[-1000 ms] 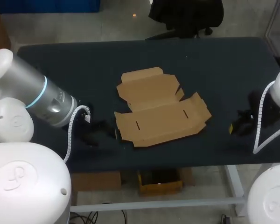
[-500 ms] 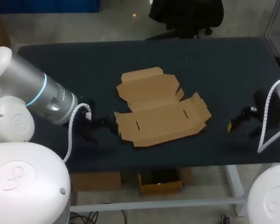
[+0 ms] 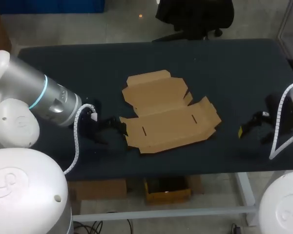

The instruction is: Assemble the packaging by folding the flat box into shape, placing the metal phone stand inside, and closing the box properly

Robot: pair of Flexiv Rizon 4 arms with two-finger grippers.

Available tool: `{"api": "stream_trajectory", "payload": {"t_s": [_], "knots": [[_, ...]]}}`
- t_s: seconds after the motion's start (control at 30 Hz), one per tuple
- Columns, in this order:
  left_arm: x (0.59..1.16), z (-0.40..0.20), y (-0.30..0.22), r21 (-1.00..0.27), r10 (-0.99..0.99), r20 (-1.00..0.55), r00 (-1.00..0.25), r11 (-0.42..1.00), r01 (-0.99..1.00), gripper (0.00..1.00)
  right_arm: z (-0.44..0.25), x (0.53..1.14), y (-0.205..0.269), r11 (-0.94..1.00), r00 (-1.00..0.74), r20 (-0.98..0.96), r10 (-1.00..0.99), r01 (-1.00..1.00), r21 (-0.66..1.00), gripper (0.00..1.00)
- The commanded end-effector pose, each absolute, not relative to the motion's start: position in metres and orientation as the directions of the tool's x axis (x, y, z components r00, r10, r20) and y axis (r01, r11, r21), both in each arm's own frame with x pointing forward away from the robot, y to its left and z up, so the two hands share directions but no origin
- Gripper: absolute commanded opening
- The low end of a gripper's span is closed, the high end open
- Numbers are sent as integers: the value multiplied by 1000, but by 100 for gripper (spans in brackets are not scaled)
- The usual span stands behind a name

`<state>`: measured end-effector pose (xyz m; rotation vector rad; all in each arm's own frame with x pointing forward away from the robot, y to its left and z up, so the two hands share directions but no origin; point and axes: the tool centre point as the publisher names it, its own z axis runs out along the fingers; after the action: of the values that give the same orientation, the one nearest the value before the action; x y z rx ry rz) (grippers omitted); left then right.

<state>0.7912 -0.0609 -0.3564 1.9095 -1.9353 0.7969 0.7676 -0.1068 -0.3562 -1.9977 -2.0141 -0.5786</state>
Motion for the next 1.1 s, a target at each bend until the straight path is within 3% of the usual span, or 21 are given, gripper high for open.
{"api": "stream_trajectory", "payload": {"t_s": [0.03,0.17,0.6,0.77,0.87,1.03,1.1], "knots": [[806,-375,-69,-155,-786,615,-71,-32,-987,93,-354,767,-110,-13,-35,452,891,995,102,100],[815,-380,-73,-148,-765,641,-64,-41,-988,68,-354,767,-110,-13,-35,452,891,995,102,100],[835,-389,-86,-136,-731,680,-58,-47,-990,62,-354,767,-110,-13,-35,452,891,995,102,100],[842,-392,-86,-131,-716,697,-47,-62,-989,55,-354,767,-110,-13,-35,452,891,995,102,100],[847,-394,-86,-122,-714,700,-36,-69,-990,36,-354,767,-110,-13,-35,452,891,995,102,100],[852,-398,-86,-111,-714,700,-27,-72,-991,33,-354,767,-110,-13,-35,452,891,995,102,100],[853,-399,-86,-107,-715,699,-23,-73,-992,27,-354,767,-110,-13,-35,452,891,995,102,100]]}}
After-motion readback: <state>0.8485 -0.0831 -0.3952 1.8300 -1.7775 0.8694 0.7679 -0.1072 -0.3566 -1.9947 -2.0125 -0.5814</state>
